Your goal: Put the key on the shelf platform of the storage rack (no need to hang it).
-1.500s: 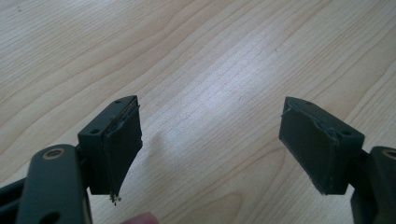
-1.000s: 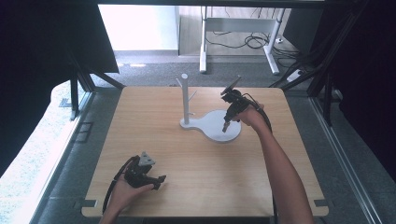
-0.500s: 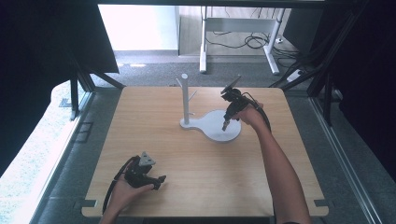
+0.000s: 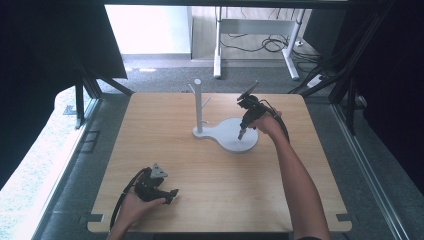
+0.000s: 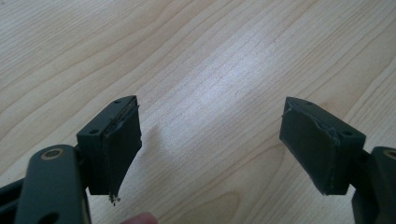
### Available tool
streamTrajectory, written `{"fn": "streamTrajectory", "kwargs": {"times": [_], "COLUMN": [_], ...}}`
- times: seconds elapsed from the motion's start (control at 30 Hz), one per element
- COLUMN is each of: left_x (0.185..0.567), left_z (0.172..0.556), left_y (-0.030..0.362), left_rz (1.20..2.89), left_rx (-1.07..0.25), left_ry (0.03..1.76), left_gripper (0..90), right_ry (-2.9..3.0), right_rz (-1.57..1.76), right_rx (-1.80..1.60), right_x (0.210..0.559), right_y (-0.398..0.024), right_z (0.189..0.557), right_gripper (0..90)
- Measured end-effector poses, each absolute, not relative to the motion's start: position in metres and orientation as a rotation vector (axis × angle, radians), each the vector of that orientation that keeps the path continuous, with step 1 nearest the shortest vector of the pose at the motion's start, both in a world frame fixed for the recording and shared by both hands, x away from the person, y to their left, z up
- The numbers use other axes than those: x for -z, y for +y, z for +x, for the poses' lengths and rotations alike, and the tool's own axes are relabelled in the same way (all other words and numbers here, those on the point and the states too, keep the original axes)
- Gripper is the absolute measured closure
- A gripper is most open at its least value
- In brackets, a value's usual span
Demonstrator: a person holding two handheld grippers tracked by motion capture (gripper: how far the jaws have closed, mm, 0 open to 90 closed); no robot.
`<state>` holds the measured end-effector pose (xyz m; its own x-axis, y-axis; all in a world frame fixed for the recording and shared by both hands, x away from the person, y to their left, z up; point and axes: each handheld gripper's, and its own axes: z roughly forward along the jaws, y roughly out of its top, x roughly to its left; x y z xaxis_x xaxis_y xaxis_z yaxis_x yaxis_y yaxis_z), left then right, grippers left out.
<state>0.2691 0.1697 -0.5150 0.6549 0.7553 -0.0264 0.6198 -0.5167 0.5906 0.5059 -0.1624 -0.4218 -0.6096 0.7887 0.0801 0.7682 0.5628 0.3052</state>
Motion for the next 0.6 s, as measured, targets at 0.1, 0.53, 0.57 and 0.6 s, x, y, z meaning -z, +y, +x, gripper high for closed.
{"fn": "streamTrajectory", "kwargs": {"times": [0.1,0.53,0.57,0.6], "left_x": [0.515,0.515,0.515,0.515], "left_z": [0.269,0.269,0.269,0.269], "left_y": [0.170,0.170,0.170,0.170], "left_rz": [2.302,2.304,2.303,2.302], "left_rx": [-0.310,-0.310,-0.310,-0.310], "left_ry": [1.067,1.069,1.068,1.069], "left_gripper": [21.0,21.0,21.0,21.0], "right_ry": [2.718,2.697,2.692,2.691], "right_rz": [1.356,1.382,1.385,1.389], "right_rx": [-0.484,-0.517,-0.520,-0.527], "right_x": [0.423,0.432,0.434,0.436], "right_y": [-0.163,-0.162,-0.161,-0.160], "right_z": [0.507,0.517,0.519,0.520], "right_gripper": [89.0,89.0,89.0,89.0]}}
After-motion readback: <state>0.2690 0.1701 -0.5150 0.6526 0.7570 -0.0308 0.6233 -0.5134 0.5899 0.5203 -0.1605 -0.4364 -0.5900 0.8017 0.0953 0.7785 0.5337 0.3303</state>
